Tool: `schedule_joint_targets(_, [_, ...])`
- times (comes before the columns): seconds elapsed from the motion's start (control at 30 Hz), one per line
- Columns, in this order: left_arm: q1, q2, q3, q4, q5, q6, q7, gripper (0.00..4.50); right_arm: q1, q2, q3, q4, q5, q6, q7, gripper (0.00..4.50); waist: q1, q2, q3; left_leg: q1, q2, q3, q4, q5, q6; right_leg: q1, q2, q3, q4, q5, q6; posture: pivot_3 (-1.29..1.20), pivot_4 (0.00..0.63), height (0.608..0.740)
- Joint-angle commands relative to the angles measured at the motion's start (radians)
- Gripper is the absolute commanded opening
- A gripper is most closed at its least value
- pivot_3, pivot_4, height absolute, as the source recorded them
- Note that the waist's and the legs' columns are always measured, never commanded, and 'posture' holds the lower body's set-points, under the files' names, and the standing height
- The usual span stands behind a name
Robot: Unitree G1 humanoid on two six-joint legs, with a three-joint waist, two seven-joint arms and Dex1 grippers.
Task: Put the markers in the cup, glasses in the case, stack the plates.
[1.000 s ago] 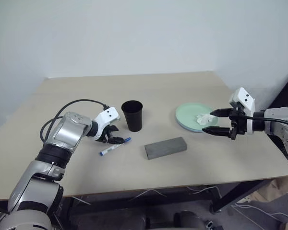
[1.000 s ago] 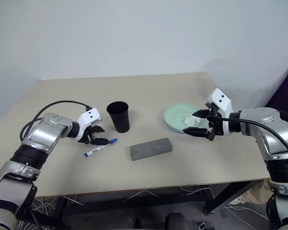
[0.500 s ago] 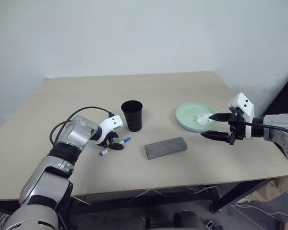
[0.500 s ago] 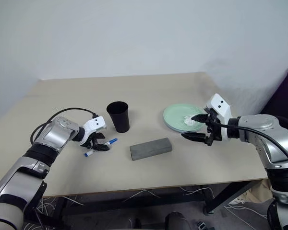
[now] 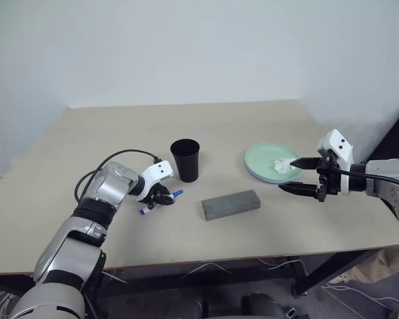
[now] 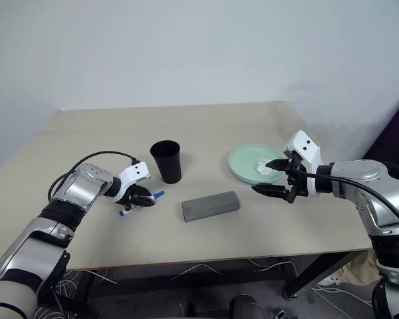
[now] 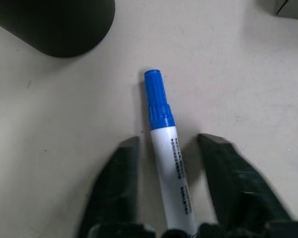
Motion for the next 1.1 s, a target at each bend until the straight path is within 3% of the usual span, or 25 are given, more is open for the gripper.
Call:
schedule_joint_targets(0.03, [-0.002,0.000,0.017,0.007,0.014,0.011,0.017,0.32,-0.021,-0.018,-0.027,-0.014,0.002,-0.021,0.008,4.50,0.000,0.000,0.000,0.000,0.000,0.000,0.000,0.000,0.000,0.000,0.000,0.000,0.000,0.000,0.000,0.00,0.000,0.727])
schedule_joint_targets(0.07, [0.003,0.001,0.019,0.001,0.013,0.014,0.015,0.10,-0.022,-0.018,-0.025,-0.012,0.001,-0.023,0.010,4.50,0.000,0.000,0.000,0.000,0.001,0.000,0.000,0.000,0.000,0.000,0.000,-0.001,0.000,0.000,0.000,0.00,0.000,0.727])
schedule_joint_targets(0.3, [0.025,0.003,0.051,-0.050,-0.016,-0.021,-0.001,0.09,-0.029,-0.013,-0.017,-0.003,-0.005,-0.032,0.015,4.50,0.000,0.000,0.000,0.000,0.001,0.001,0.000,0.000,0.000,0.000,0.000,-0.001,0.000,0.000,0.000,0.00,0.000,0.727])
schedule_joint_targets(0.6, [0.016,-0.041,0.225,-0.285,-0.284,0.090,-0.149,0.09,-0.030,-0.007,-0.013,-0.001,-0.007,-0.038,0.013,4.50,0.000,0.000,0.000,-0.003,0.001,0.000,0.000,-0.001,0.001,-0.001,-0.002,0.001,-0.001,0.000,0.000,0.00,0.000,0.727])
schedule_joint_targets(0.77, [-0.098,-0.125,0.372,-0.222,-0.362,0.070,0.018,0.09,-0.026,-0.005,-0.016,-0.007,-0.003,-0.034,0.009,4.50,0.001,-0.001,0.000,-0.002,0.000,0.000,0.000,-0.001,0.001,-0.001,0.000,0.000,-0.001,0.000,0.000,0.00,0.000,0.727])
schedule_joint_targets(0.97, [-0.221,-0.205,0.550,-0.012,-0.412,-0.106,0.239,0.09,-0.032,-0.004,-0.017,-0.009,0.003,-0.030,0.007,4.50,-0.005,0.000,0.000,0.000,0.000,0.001,0.001,-0.001,0.002,0.001,0.000,-0.001,0.000,0.000,0.000,0.00,0.000,0.727])
schedule_joint_targets(1.1, [-0.265,-0.229,0.603,0.134,-0.406,-0.253,0.337,0.09,-0.032,-0.005,-0.019,-0.010,0.005,-0.029,0.006,4.50,-0.004,0.000,0.000,0.000,0.000,0.001,0.000,-0.001,0.002,0.000,0.000,-0.001,0.000,0.002,0.002,0.00,0.000,0.727])
